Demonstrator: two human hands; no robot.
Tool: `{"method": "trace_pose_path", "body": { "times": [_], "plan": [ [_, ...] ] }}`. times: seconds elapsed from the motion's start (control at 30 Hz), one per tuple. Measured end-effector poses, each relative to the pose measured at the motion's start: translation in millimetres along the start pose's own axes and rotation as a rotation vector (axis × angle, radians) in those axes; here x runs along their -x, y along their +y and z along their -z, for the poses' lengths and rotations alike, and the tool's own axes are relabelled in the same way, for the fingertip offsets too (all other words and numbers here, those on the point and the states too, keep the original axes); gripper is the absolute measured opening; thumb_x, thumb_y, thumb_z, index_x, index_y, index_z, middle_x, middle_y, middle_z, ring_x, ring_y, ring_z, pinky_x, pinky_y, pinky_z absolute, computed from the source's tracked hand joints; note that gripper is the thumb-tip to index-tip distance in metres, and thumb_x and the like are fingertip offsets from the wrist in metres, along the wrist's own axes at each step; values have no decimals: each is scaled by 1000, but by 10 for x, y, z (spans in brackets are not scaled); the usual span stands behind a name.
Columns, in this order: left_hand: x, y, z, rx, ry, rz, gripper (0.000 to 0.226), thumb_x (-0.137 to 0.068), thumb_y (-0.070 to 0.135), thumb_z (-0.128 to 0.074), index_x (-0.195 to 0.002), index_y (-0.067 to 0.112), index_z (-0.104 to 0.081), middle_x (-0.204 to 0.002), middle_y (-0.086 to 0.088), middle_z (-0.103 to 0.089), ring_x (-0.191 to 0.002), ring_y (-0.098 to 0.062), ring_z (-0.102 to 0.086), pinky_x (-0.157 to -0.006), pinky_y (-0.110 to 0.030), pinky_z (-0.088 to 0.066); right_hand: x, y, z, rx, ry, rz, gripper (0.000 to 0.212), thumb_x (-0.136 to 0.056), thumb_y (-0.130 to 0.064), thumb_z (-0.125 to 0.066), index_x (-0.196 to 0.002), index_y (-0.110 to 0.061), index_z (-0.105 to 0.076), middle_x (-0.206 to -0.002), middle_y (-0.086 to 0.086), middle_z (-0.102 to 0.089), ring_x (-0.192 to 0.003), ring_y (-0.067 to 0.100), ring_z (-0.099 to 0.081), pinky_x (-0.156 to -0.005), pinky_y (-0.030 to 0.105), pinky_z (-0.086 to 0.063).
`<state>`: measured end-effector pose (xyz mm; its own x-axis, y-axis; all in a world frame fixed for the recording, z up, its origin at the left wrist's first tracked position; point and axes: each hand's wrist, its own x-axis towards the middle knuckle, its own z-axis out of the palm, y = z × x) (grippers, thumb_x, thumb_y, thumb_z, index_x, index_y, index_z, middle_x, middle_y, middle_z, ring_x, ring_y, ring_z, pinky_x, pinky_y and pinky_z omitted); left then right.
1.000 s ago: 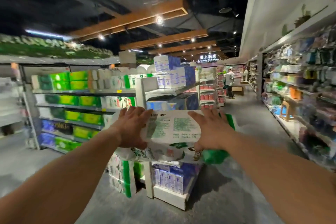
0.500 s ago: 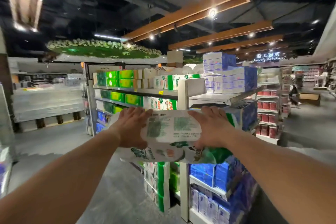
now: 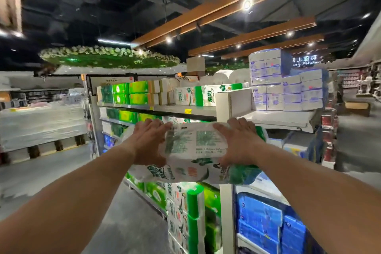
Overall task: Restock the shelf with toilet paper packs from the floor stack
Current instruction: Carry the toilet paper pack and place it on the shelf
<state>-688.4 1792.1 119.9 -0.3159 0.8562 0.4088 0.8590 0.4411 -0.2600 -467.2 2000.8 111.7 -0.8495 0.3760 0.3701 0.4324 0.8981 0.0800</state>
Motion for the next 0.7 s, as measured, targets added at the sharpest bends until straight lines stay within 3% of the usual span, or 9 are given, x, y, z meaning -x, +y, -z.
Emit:
{"method": "trace_pose_path", "body": {
  "times": [0.23, 0.37, 0.53, 0.7],
  "plan": [
    [-1143, -934, -813, -81, 12, 36, 124, -62, 66, -76, -161, 25, -14, -150, -3, -36, -135, -26, -32, -116, -40, -24, -1726, 90, -730, 30, 50, 54, 118, -66, -74, -70, -157, -37, -6, -152, 10, -23, -137, 34, -19, -118, 54, -15],
    [-1851, -1601, -1048, -87, 36, 72, 111, -70, 66, -69, -160, 27, -15, -147, -2, -38, -129, -25, -35, -113, -43, -28, -2872, 78, -931, 53, 63, 70, 116, -67, -74, -71, -157, -38, -7, -154, 13, -22, -141, 38, -18, -119, 57, -13],
    [-2751, -2390, -1293, -73, 61, 99, 103, -78, 65, -61, -161, 30, -10, -153, -5, -31, -137, -26, -29, -118, -44, -19, -4096, 68, -1030, 94, 127, 72, 112, -67, -73, -72, -154, -39, -11, -148, 16, -29, -136, 37, -24, -117, 56, -18],
    [-3716, -2946, -1707, -67, 149, 59, 121, -68, 57, -81, -162, 26, -12, -153, -9, -31, -139, -30, -29, -115, -42, -21, -5065, 204, -1121, 182, 194, 0, 110, -66, -73, -75, -152, -38, -16, -145, 15, -30, -134, 37, -25, -113, 53, -21]
  ]
}}
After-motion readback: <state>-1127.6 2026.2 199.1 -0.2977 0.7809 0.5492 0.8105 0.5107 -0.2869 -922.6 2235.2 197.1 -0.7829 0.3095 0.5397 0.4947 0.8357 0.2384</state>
